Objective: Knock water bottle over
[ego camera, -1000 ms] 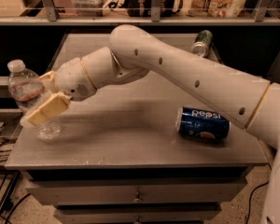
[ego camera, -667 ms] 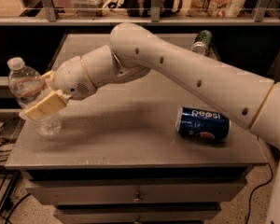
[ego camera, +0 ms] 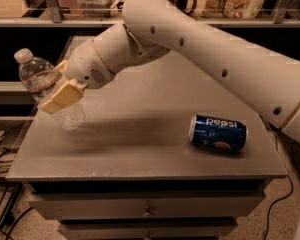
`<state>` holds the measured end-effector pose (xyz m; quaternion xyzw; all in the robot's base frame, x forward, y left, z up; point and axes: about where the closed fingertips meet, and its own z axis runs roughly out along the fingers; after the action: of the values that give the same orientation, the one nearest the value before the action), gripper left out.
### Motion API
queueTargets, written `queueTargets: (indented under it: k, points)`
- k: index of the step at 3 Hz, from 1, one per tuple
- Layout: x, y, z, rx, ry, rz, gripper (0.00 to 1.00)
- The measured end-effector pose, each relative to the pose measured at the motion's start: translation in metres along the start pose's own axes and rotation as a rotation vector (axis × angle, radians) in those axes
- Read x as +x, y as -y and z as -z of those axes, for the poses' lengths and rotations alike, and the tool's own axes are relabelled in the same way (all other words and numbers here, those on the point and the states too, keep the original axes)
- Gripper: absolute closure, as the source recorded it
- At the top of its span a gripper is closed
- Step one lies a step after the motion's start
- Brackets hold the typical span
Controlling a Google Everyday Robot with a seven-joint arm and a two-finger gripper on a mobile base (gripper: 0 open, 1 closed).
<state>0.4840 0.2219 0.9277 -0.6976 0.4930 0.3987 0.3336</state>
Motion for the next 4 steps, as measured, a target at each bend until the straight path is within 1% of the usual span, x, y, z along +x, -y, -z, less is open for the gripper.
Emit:
queueTargets:
  k: [1,2,3,4]
  points:
    - [0.018,0.010,0.029,0.014,-0.193,0.001,0.84]
    - [0.053,0.016,0.055,0.023,-0.406,-0.028,0.60]
    - [0.088,0.019,0.075,0.032,-0.595,-0.042,0.37]
    - [0.116,0.021,0.087,0.036,-0.723,-0.054,0.14]
